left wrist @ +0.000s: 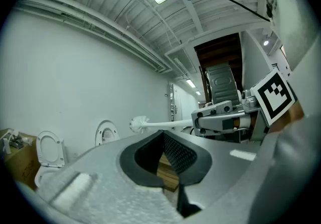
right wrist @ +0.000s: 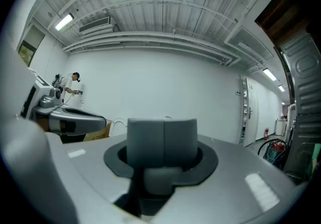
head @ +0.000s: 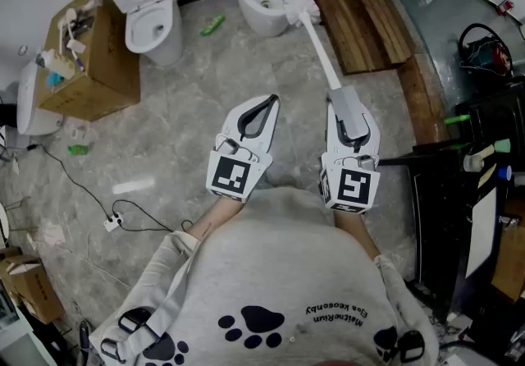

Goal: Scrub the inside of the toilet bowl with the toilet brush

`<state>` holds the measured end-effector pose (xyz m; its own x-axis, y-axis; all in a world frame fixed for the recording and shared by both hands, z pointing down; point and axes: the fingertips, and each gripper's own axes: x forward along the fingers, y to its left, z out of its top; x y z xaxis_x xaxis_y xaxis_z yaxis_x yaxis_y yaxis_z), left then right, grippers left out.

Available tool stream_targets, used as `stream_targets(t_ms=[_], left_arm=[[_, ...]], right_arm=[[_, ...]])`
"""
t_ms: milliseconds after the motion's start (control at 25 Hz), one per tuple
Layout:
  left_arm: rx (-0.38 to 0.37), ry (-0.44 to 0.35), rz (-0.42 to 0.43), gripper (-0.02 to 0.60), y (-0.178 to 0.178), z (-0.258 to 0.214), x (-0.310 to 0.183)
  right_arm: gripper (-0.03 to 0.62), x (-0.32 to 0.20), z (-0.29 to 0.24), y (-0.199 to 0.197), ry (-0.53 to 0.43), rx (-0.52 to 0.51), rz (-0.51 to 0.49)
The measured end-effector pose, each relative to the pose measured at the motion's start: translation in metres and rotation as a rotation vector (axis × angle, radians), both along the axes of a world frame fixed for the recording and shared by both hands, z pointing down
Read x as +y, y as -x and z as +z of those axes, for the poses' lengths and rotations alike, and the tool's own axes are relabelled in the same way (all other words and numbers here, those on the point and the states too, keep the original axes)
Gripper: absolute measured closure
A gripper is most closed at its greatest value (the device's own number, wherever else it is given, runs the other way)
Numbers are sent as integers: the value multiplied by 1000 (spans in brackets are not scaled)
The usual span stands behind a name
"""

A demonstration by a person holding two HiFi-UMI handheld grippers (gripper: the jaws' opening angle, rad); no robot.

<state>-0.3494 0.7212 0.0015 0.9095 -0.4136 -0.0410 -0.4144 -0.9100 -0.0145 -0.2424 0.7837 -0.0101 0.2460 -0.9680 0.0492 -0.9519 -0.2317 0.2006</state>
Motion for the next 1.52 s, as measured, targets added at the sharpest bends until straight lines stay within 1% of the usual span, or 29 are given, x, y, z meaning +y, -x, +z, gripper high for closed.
stream_targets(t_ms=[200, 400, 560, 720, 880, 1000, 1200, 1320, 1400, 1520], left_arm=[[24, -2, 6, 581, 13, 5, -11], [28, 14, 22, 581, 11, 12, -19], [25, 37, 26, 581, 2, 20, -34], [22, 38, 13, 581, -15, 28, -62], [7, 36, -22, 581, -44, 38, -100], [-9, 47, -58, 581, -74, 43, -133], [6, 61, -135, 581, -128, 38, -190], [18, 58, -176, 581, -160, 35, -220], [22, 53, -199, 581, -178, 35, -235], [7, 50, -220, 581, -197, 35, -252]], right_arm=[[439, -9, 0, 17, -8, 10, 6], [439, -15, 3, 17, -10, -13, 11], [439, -30, 6, 5, -23, -50, 8], [439, -58, 12, -17, -28, -68, -2], [439, -103, 22, -48, -20, -81, -42], [438, -143, 25, -81, -8, -88, -83], [439, -205, 21, -140, 11, -85, -169], [439, -239, 25, -173, 25, -102, -220], [439, -258, 27, -191, 34, -111, -246], [439, -278, 27, -213, 30, -114, -276]])
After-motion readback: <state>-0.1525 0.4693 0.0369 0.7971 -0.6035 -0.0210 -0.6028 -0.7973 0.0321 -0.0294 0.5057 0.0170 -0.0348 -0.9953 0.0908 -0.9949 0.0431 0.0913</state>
